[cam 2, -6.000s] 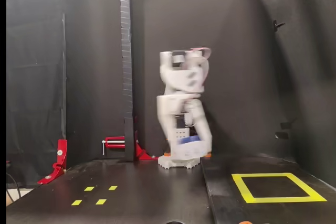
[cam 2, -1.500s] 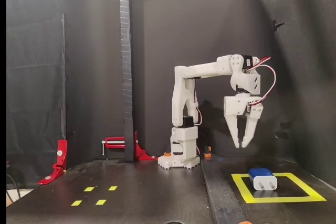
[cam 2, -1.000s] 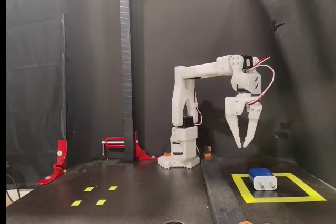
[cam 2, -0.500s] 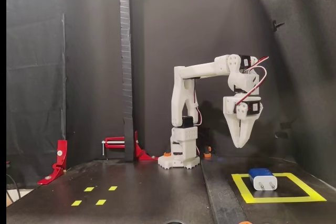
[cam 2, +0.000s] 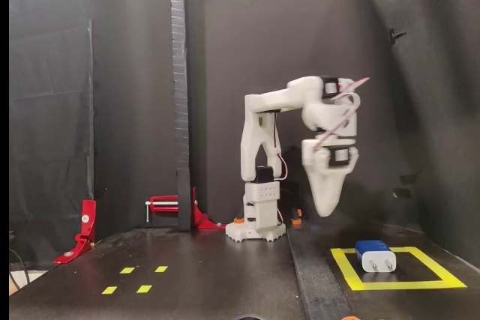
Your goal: Grasp the block and place it in the designated area.
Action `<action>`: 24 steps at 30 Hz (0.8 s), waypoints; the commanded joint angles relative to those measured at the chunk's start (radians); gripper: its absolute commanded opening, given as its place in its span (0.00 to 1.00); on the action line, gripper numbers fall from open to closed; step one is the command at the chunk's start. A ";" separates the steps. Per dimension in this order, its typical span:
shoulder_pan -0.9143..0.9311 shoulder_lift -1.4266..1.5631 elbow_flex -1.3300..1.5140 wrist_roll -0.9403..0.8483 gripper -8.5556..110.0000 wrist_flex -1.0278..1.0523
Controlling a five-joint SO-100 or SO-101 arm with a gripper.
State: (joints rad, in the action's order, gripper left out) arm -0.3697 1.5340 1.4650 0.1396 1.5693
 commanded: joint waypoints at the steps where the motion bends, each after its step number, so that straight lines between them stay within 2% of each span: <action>1: 0.081 0.037 -0.046 -0.026 0.07 0.000; 11: 0.367 0.038 -0.044 -0.118 0.07 -0.009; 24: 0.445 0.087 -0.026 -0.190 0.07 -0.040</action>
State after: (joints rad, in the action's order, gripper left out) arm 0.0629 1.5585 1.4650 -0.0430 1.5493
